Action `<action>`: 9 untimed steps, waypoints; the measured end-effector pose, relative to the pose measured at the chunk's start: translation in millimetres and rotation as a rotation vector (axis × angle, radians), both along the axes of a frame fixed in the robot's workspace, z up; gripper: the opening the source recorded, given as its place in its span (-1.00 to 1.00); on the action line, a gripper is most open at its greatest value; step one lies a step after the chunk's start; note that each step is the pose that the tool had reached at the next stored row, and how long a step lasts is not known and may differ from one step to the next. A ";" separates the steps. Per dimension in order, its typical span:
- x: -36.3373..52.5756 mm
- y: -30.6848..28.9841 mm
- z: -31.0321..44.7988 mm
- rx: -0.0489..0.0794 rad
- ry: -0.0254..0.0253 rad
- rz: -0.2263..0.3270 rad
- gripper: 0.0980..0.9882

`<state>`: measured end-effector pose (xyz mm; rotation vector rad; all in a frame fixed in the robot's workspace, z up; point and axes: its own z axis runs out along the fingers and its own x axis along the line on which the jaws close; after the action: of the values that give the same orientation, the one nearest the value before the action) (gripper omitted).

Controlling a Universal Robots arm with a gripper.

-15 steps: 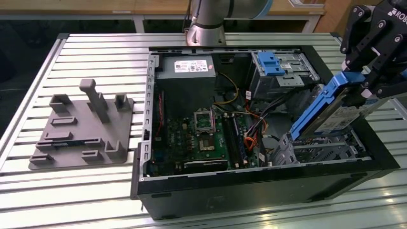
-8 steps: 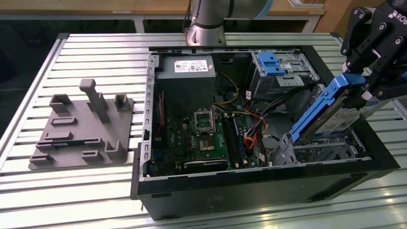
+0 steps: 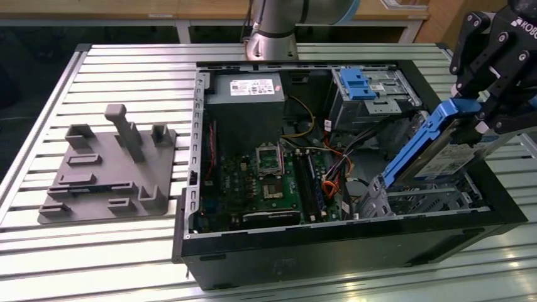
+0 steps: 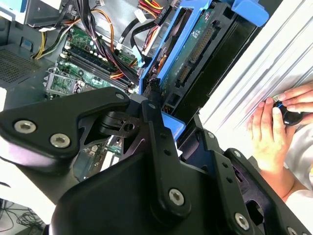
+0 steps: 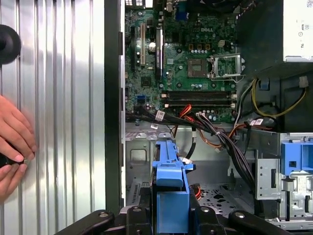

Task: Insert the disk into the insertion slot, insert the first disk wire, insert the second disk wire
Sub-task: 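Insert the disk into the insertion slot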

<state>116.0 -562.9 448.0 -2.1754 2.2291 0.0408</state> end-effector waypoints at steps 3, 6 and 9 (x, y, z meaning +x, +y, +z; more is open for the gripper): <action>-0.1 0.5 -1.0 0.000 0.0002 -0.001 -0.40; -0.2 2.0 -1.4 0.000 0.0002 0.000 -0.40; -0.4 2.4 -2.2 0.000 0.0002 0.002 -0.40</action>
<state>115.5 -560.4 445.8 -2.1772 2.2275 0.0412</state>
